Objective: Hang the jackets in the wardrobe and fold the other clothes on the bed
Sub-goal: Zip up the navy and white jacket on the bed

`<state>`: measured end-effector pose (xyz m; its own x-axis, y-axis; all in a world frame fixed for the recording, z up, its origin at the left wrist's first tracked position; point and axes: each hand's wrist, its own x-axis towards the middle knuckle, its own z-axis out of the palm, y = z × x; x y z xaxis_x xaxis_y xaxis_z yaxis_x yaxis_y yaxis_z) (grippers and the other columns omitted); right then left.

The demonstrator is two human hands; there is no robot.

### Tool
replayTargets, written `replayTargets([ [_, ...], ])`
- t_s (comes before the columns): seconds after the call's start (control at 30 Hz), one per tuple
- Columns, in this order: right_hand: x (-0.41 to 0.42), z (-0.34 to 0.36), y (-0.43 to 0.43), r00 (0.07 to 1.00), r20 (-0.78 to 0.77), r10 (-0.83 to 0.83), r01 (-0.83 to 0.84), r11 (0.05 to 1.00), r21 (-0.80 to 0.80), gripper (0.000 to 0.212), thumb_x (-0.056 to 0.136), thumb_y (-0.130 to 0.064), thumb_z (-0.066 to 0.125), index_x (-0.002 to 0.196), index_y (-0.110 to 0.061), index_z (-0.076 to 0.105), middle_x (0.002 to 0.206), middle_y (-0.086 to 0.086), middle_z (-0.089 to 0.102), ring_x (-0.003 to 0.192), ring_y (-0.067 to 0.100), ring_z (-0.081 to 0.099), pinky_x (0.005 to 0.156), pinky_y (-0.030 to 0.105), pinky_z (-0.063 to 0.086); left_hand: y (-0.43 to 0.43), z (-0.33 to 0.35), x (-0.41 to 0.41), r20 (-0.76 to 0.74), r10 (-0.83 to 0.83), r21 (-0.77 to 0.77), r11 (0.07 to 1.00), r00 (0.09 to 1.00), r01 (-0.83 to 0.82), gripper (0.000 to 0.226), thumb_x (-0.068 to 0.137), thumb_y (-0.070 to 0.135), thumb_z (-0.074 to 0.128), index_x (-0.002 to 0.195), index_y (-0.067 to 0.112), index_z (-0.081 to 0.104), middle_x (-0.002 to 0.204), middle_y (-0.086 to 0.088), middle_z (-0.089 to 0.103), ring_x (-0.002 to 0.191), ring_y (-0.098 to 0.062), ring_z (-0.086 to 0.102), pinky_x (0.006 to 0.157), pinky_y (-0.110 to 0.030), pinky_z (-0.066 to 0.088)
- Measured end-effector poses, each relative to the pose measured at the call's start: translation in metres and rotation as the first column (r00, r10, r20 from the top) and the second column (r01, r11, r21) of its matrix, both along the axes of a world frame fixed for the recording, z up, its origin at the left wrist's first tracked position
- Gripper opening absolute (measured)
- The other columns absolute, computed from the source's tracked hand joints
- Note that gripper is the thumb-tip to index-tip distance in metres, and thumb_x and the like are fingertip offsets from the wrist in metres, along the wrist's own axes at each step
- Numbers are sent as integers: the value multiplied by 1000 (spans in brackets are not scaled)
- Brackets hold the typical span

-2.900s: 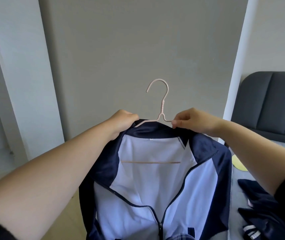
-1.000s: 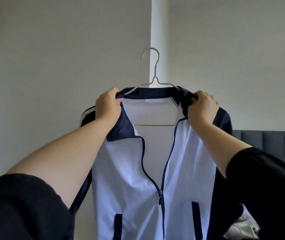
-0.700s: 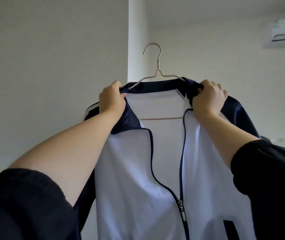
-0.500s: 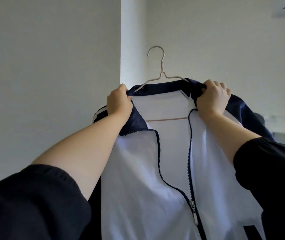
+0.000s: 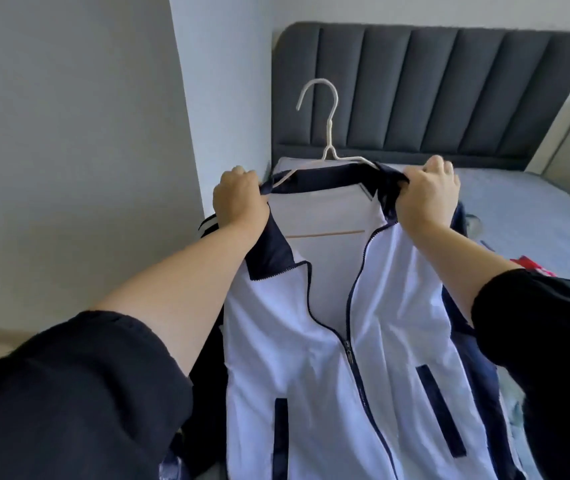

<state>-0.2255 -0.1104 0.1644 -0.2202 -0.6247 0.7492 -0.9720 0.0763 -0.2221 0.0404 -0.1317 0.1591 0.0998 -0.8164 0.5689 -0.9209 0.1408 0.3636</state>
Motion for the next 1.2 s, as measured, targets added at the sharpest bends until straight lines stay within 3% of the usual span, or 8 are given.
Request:
replayTargets([
  [0.3,8,-102,-81,964,264,-6,-58,971,232,31,93,-14,38,121,-8,50,100,21,64,92,42,58,69,37,34,-75,-116,-17,-371,-53,178,976,927,128,7,89,14,55,92,12,61,83,-5,63,79,-31,56,63,-30,36],
  [0.43,9,-159,-92,956,294,15,-180,820,543,60,96,-20,42,150,-12,17,136,19,49,122,38,47,93,43,39,-86,-162,-31,-561,-234,398,765,794,507,63,93,17,54,149,25,27,138,-4,51,125,-22,48,98,-26,37],
  [0.53,1,-200,-86,960,280,21,-226,653,723,59,99,-25,39,150,-7,18,155,12,25,144,27,19,114,38,20,-64,-207,-41,-620,-208,432,715,756,551,67,91,11,53,150,23,24,150,1,36,135,-18,36,93,-14,25],
  [0.7,2,-223,-65,917,396,43,-292,748,596,59,96,-18,47,148,-7,24,158,10,18,147,21,10,119,33,12,-7,-258,-54,-586,-223,372,780,779,503,61,92,4,48,148,8,26,155,-9,24,144,-22,18,112,-22,12],
  [0.9,38,-212,13,924,308,226,-352,817,456,6,86,-17,59,82,-12,61,84,5,58,83,28,53,68,35,42,17,-278,-55,-230,-352,503,755,907,420,55,100,18,32,152,14,16,160,-9,7,147,-25,2,117,-40,8],
  [0.97,44,-209,39,960,243,140,-269,707,654,30,86,-33,57,62,-16,50,59,1,51,62,28,50,49,29,30,26,-277,-52,-155,-390,486,770,908,414,56,96,16,41,149,9,25,157,-14,15,146,-30,10,116,-43,14],
  [1.1,41,-215,73,995,31,98,-70,426,902,44,83,-54,57,61,-16,50,57,-4,50,55,19,49,44,26,26,50,-273,-52,-218,-342,327,857,914,399,22,76,8,61,98,2,61,104,-18,57,102,-35,51,86,-41,38],
  [1.2,38,-221,85,993,109,55,-122,414,902,31,80,-40,62,63,-18,49,62,-4,52,65,23,53,46,26,27,70,-273,-56,-268,-468,445,715,842,539,14,84,14,54,71,12,49,80,-10,56,82,-29,50,66,-36,35],
])
